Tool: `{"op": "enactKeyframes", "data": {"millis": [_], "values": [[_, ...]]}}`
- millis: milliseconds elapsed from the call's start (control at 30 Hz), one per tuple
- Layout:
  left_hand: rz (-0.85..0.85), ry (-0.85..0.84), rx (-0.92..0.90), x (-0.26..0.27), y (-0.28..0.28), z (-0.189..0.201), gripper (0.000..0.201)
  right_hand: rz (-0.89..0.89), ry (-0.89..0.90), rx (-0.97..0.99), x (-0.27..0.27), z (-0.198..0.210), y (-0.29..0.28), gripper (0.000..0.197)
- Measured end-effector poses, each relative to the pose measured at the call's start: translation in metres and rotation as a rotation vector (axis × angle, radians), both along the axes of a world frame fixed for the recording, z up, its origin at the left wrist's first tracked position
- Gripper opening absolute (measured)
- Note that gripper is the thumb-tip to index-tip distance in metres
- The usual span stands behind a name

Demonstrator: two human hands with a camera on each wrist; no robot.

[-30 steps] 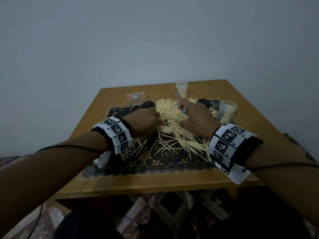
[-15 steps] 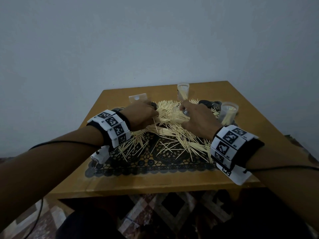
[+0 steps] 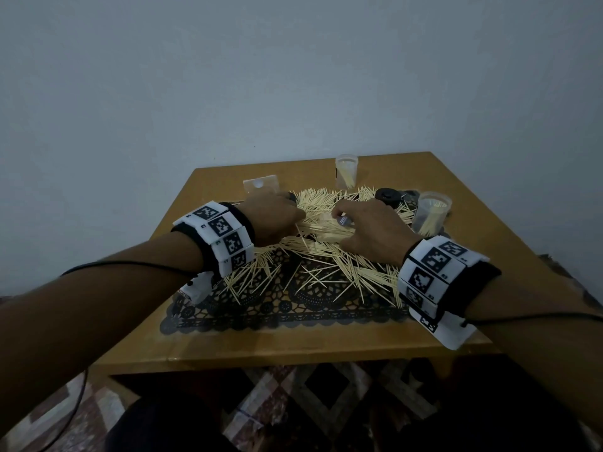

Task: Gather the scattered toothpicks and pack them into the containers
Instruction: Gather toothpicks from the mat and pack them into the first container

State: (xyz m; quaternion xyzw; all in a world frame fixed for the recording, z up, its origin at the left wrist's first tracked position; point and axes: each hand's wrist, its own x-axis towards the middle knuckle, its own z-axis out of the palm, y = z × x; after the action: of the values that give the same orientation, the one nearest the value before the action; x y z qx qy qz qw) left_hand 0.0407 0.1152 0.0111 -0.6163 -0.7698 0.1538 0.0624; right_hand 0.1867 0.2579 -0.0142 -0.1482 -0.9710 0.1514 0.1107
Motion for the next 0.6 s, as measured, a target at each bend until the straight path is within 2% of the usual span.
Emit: {"op": "enactKeyframes", "data": {"millis": [200, 600], "values": [[0.048, -0.049, -0.024, 0.003, 0.009, 0.003, 0.021, 0.036, -0.007, -0.02, 0.0, 0.0, -0.002, 0.042], [0.14, -0.473, 0.243, 0.009, 0.006, 0.0, 0.037, 0.053, -0.011, -0.032, -0.002, -0.002, 0.001, 0.044]]}}
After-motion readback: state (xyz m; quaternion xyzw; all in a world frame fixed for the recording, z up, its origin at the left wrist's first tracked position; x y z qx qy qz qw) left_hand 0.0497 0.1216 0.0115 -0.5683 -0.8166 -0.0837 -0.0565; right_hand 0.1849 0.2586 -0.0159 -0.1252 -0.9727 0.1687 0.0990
